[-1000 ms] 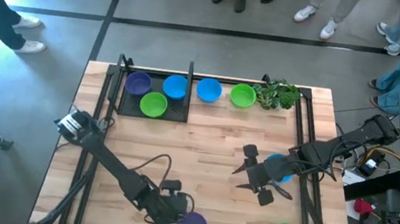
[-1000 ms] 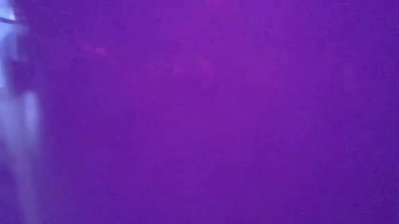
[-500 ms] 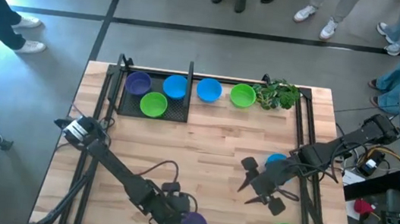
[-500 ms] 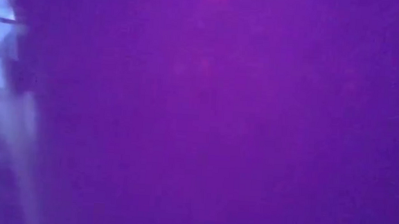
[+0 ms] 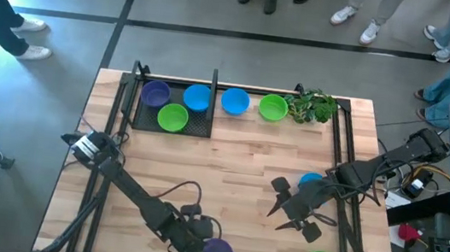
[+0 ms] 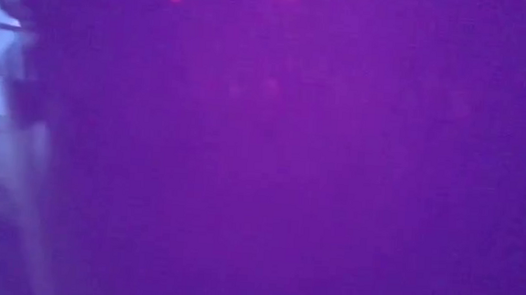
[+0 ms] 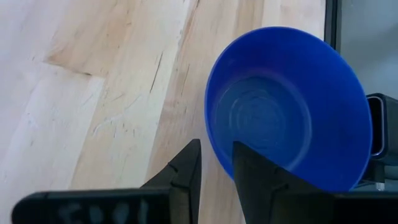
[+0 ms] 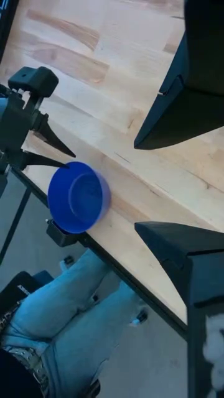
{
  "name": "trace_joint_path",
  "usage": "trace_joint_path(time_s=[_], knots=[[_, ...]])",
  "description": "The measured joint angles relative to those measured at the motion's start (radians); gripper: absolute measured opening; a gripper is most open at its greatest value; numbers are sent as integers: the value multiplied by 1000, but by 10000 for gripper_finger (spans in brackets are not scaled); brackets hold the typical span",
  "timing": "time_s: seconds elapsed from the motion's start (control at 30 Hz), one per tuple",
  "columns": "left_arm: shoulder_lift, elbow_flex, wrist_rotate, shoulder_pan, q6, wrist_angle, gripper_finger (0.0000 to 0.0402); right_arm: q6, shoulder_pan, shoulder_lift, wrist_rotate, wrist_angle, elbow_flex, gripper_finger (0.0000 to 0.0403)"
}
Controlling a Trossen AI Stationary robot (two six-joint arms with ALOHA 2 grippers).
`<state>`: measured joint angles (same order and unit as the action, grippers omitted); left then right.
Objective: Pick & Place Mini bowls
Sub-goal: Stack the purple bowl on the purple bowl on the shelf
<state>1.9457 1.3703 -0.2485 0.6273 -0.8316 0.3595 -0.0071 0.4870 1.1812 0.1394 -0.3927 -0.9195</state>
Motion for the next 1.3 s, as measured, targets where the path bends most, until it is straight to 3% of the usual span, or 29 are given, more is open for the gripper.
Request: trace_joint_path(time_s=[1.13, 1.3], knots=[[-1, -68, 40, -11, -94, -57, 82, -21, 0, 0, -1, 0, 0, 198], [-1, -69, 60, -11, -110, -57, 53, -19, 0, 0, -1, 0, 0, 198]])
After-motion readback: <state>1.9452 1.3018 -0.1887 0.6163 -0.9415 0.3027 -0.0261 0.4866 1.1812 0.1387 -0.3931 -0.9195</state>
